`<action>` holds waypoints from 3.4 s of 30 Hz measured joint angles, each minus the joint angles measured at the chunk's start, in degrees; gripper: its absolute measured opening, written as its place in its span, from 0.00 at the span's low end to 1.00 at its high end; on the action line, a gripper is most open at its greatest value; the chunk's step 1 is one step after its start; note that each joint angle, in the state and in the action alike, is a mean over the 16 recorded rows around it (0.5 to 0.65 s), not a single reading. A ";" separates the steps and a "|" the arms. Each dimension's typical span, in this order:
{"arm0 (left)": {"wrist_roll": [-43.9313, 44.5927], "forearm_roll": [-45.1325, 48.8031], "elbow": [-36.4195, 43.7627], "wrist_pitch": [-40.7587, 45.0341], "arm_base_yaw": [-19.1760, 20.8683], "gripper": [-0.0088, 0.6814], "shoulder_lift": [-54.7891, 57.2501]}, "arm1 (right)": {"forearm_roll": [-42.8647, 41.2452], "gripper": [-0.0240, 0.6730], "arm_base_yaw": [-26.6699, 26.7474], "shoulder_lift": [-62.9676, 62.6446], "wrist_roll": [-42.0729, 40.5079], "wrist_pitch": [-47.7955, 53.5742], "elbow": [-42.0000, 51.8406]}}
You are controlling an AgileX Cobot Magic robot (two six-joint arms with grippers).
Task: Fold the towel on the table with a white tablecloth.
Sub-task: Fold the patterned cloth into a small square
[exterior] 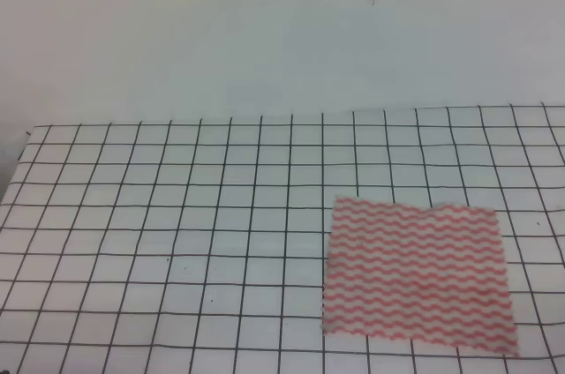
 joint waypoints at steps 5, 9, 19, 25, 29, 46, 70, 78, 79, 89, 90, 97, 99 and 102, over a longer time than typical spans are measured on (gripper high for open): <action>0.00 -0.01 -0.25 0.00 0.00 0.01 0.00 | 0.00 0.03 0.00 0.00 0.00 0.00 0.00; 0.00 -0.01 -0.32 0.00 0.00 0.01 0.00 | 0.00 0.03 0.00 0.00 0.00 0.00 0.00; 0.00 -0.01 -0.43 0.00 0.00 0.01 0.00 | 0.00 0.03 0.00 0.00 0.00 0.00 0.00; 0.00 -0.01 -0.32 0.00 0.00 0.01 0.00 | 0.00 0.03 0.00 0.00 0.00 0.00 0.00; 0.03 0.01 -0.32 -0.01 0.00 0.01 -0.07 | 0.00 0.03 0.00 0.00 0.00 0.00 0.00; 4.31 -7.56 -0.54 -5.54 0.00 0.01 0.00 | 14.47 0.03 0.00 0.00 0.88 -4.67 0.06; 3.64 -59.39 -0.65 -10.83 0.00 0.01 -0.15 | 51.16 0.03 0.00 0.00 1.43 -13.00 -0.31; 15.40 -59.72 -3.15 -5.47 0.00 0.01 -0.11 | 52.74 0.03 0.05 0.00 -8.91 -9.63 -5.48; 17.38 -59.68 -3.76 -4.68 0.00 0.01 -0.10 | 52.73 0.03 0.06 0.01 -10.87 -8.72 -6.56; 32.40 -57.32 -11.87 3.36 -0.31 0.01 4.24 | 52.14 0.03 0.10 5.67 -29.21 6.54 -20.01; 33.01 -57.06 -12.71 3.80 -0.45 0.01 5.19 | 52.01 0.03 0.10 7.11 -30.42 8.32 -21.31; 35.94 -55.56 -18.61 8.02 -1.62 0.01 15.47 | 51.28 0.03 0.56 21.94 -35.85 18.59 -28.74; 36.73 -55.64 -20.37 9.58 -1.96 0.01 19.33 | 51.31 0.03 0.79 27.01 -37.60 21.03 -30.31; 37.98 -56.01 -23.20 11.83 -2.43 0.01 25.82 | 51.38 0.03 1.14 34.37 -40.23 24.20 -32.12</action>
